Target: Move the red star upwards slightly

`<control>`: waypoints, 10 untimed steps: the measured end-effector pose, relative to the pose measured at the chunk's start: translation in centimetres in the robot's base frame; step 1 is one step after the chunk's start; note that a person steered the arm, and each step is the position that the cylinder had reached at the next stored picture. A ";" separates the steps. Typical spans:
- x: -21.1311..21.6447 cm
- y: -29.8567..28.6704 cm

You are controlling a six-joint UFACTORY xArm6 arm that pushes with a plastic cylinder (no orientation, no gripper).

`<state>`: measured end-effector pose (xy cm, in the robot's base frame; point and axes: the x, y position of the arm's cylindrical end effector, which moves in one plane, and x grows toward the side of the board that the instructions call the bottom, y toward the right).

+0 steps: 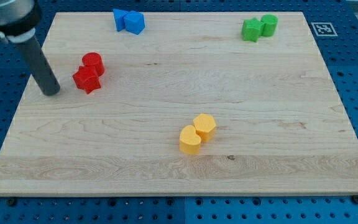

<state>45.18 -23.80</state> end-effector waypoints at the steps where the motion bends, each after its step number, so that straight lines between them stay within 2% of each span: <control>1: 5.0 2.5; 2: 9.3 2.6; 7: 9.3 1.5; 10: 7.3 1.6</control>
<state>52.44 -22.25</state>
